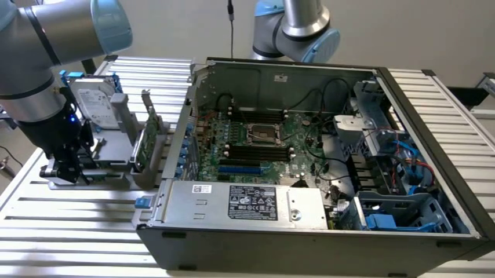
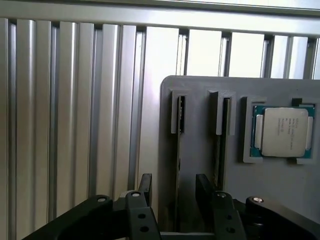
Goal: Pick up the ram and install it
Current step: 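Pick up the ram and move it above insertion slot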
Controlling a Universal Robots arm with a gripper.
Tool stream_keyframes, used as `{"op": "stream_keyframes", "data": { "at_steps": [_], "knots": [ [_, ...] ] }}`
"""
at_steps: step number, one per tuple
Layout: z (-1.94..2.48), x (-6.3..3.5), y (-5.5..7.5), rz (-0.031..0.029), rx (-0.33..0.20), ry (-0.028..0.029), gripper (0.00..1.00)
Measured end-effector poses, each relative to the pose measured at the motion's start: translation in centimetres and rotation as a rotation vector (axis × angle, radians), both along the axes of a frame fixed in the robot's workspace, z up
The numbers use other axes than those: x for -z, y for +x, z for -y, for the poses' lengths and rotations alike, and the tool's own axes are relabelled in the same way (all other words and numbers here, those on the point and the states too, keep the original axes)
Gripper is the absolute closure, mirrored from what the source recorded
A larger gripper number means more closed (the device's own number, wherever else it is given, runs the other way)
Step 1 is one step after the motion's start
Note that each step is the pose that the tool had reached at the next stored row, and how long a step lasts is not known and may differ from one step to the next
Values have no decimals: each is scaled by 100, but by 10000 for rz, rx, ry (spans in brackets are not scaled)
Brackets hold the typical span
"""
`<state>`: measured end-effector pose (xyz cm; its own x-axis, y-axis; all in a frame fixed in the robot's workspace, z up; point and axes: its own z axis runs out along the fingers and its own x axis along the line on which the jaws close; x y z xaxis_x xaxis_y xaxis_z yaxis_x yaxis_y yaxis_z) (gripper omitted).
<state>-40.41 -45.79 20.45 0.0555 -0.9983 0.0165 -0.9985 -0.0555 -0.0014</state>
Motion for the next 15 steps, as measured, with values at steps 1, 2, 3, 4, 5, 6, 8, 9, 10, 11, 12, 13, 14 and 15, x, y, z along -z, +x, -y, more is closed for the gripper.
{"op": "stream_keyframes", "data": {
  "at_steps": [1,2,3,4,5,6,8,9,10,11,12,13,14,15],
  "knots": [
    [0,0,0,0,0,0,52],
    [0,0,0,0,0,0,52],
    [0,0,0,0,0,0,52],
    [0,0,0,0,0,-1,52],
    [0,0,0,1,0,0,52],
    [0,0,0,0,0,0,52],
    [0,0,0,0,0,0,52],
    [0,0,0,0,0,0,52],
    [0,0,0,0,0,0,52],
    [0,0,0,0,0,0,52],
    [0,0,0,0,0,0,52],
    [0,0,0,0,0,0,52],
    [0,0,0,0,0,0,52],
    [0,0,0,0,0,0,52]
  ]
}}
